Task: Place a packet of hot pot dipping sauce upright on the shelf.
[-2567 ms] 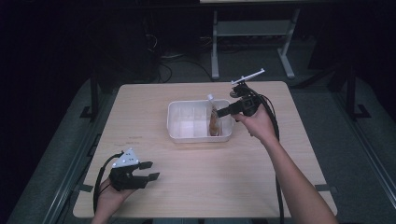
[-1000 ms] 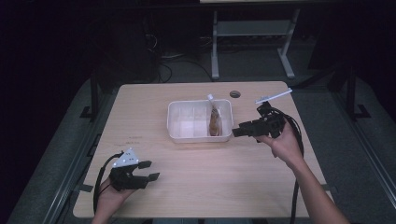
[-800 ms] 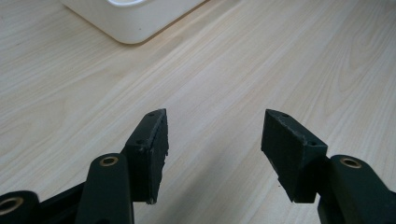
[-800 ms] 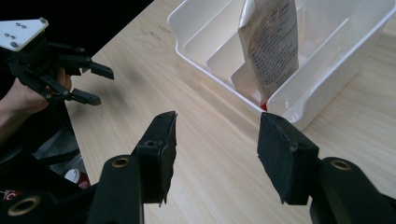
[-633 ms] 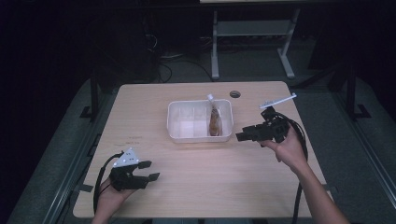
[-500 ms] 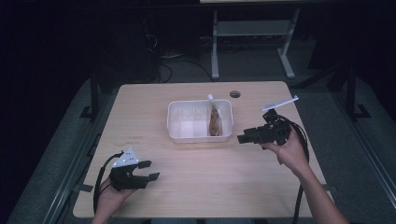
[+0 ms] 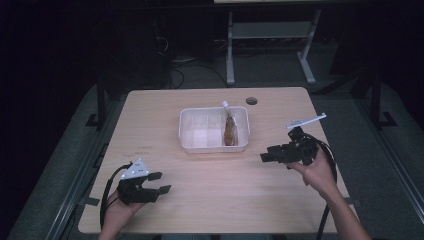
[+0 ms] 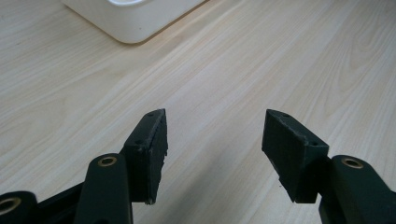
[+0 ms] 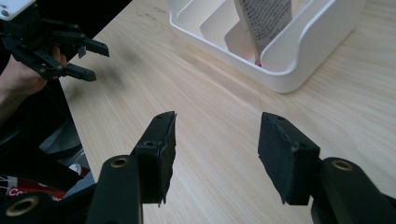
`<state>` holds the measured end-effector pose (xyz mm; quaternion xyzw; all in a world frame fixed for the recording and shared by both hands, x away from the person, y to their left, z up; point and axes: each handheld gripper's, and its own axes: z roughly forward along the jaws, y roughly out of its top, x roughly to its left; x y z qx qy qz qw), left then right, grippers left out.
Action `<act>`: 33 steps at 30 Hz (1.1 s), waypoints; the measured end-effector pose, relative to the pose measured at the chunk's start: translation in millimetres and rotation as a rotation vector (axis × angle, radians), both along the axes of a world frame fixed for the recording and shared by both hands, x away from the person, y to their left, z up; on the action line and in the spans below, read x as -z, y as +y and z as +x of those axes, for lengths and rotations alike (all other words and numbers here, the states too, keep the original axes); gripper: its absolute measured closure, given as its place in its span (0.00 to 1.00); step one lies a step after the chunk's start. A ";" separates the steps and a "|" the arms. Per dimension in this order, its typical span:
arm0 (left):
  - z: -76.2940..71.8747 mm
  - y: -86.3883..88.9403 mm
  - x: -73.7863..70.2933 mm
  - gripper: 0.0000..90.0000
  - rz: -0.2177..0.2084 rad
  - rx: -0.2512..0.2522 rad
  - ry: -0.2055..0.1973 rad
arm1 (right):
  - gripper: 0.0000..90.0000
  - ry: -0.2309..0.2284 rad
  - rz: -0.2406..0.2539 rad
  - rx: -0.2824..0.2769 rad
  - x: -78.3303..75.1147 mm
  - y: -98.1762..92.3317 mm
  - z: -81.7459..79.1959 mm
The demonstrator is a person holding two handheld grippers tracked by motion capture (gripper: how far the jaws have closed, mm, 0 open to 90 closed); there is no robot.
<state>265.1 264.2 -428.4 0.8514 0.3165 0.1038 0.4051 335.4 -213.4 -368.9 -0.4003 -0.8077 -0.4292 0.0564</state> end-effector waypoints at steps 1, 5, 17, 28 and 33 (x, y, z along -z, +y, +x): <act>-0.4 -0.2 0.3 0.45 0.000 0.000 0.000 | 0.51 -0.002 -0.001 0.000 1.0 -1.3 -1.0; -0.3 0.1 0.7 0.45 0.004 -0.001 0.002 | 0.51 0.002 -0.006 0.011 6.4 -6.0 -5.0; -0.6 -0.1 0.6 0.43 0.001 -0.005 -0.005 | 0.50 0.009 0.001 0.024 22.8 -16.2 -16.8; -0.9 -0.2 3.0 0.42 0.003 -0.010 0.001 | 0.48 0.020 0.006 0.038 41.2 -24.8 -26.6; -1.3 0.4 2.9 0.42 0.012 -0.010 0.000 | 0.48 0.032 0.014 0.051 50.5 -30.4 -31.5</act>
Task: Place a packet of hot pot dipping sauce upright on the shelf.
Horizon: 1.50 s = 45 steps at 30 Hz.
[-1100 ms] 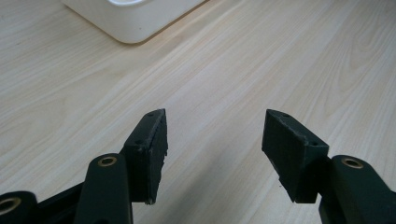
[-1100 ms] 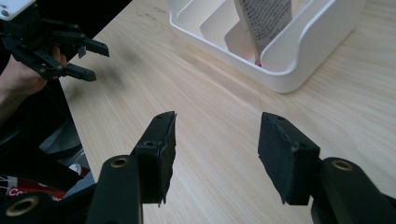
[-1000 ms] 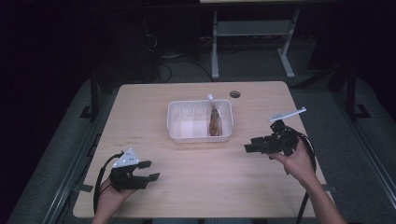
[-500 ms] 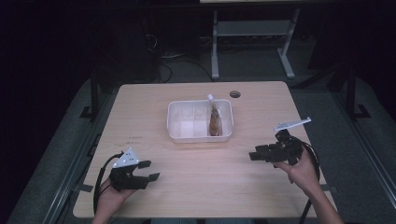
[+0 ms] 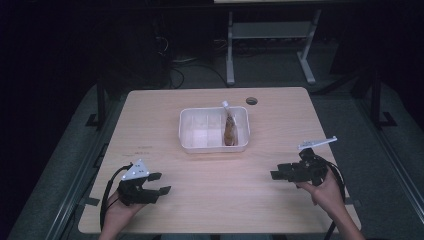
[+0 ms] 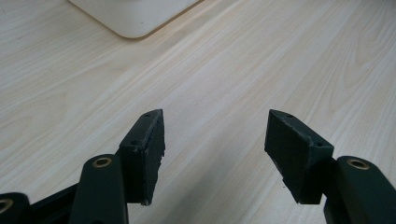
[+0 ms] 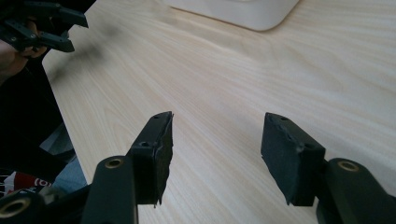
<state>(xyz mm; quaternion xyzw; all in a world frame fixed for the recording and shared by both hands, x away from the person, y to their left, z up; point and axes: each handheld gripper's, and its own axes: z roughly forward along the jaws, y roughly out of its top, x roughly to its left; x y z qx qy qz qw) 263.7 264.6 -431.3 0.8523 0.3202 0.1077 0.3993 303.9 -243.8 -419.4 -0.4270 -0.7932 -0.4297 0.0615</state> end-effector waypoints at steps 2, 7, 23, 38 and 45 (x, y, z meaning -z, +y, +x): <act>-0.2 0.1 0.7 0.42 0.000 0.000 0.000 | 0.47 0.007 0.000 0.000 2.5 -1.1 -2.3; -0.5 -0.5 1.1 0.42 0.009 0.004 0.001 | 0.47 0.005 0.005 0.004 7.0 -3.9 -6.2; -2.6 -0.9 2.8 0.41 0.011 0.008 0.008 | 0.45 0.013 0.018 0.017 22.4 -13.6 -23.5; -4.0 -2.3 5.3 0.41 0.016 0.014 0.016 | 0.44 0.025 0.032 0.020 36.1 -18.3 -39.3; -4.3 -5.2 8.1 0.40 0.028 0.022 0.025 | 0.44 0.002 0.067 0.049 40.5 -27.0 -48.0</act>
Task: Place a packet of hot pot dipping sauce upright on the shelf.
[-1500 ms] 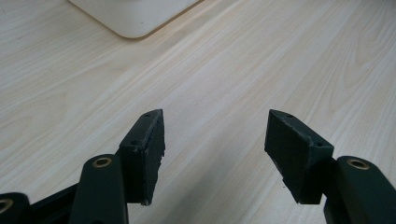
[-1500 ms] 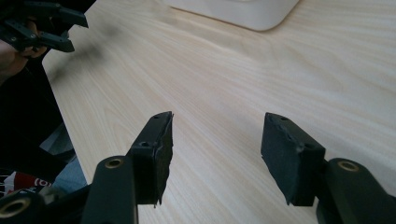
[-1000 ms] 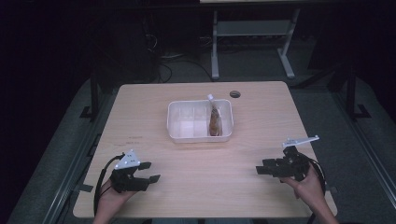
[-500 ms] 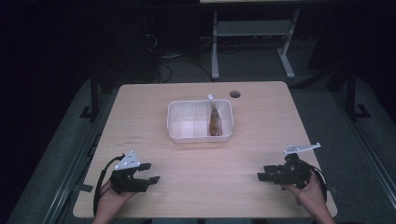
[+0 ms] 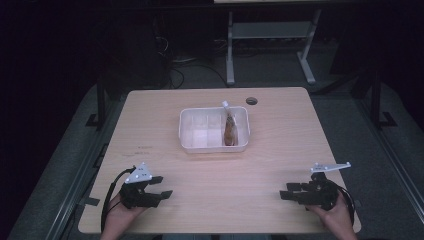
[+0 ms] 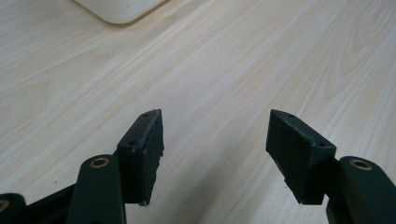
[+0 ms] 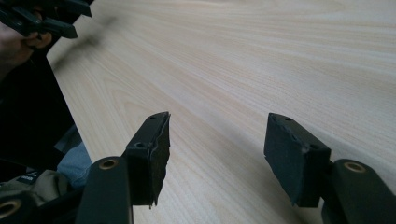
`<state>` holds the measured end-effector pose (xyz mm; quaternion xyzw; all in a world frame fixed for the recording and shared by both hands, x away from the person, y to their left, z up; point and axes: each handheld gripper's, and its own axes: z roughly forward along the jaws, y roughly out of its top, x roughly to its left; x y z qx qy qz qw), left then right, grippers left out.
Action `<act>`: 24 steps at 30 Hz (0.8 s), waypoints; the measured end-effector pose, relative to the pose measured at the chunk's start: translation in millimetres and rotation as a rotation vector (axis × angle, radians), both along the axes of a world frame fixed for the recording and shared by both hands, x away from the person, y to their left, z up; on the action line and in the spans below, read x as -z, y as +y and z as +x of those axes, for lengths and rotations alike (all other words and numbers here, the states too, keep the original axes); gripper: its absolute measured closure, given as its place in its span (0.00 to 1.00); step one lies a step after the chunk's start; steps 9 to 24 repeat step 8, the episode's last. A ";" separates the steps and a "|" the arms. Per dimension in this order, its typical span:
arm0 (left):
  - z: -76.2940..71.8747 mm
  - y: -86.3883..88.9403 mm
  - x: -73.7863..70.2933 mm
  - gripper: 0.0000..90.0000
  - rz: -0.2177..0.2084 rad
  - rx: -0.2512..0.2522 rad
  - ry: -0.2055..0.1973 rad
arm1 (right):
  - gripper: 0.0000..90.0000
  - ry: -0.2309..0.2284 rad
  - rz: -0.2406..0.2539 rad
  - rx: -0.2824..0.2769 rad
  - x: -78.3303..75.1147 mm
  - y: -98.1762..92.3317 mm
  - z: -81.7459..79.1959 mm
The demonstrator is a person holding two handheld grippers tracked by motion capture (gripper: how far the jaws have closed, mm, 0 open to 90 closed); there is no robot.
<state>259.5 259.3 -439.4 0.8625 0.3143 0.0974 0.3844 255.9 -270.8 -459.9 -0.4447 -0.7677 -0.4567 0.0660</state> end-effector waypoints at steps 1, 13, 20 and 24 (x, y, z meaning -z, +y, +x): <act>0.0 -0.4 0.3 0.40 0.002 0.002 0.000 | 0.44 -0.009 0.004 0.006 0.3 -0.9 -1.7; -0.9 -2.1 -0.3 0.39 0.000 0.005 -0.004 | 0.44 -0.028 0.007 0.016 1.1 -2.6 -7.4; -0.9 -2.1 -0.3 0.39 0.000 0.005 -0.004 | 0.44 -0.028 0.007 0.016 1.1 -2.6 -7.4; -0.9 -2.1 -0.3 0.39 0.000 0.005 -0.004 | 0.44 -0.028 0.007 0.016 1.1 -2.6 -7.4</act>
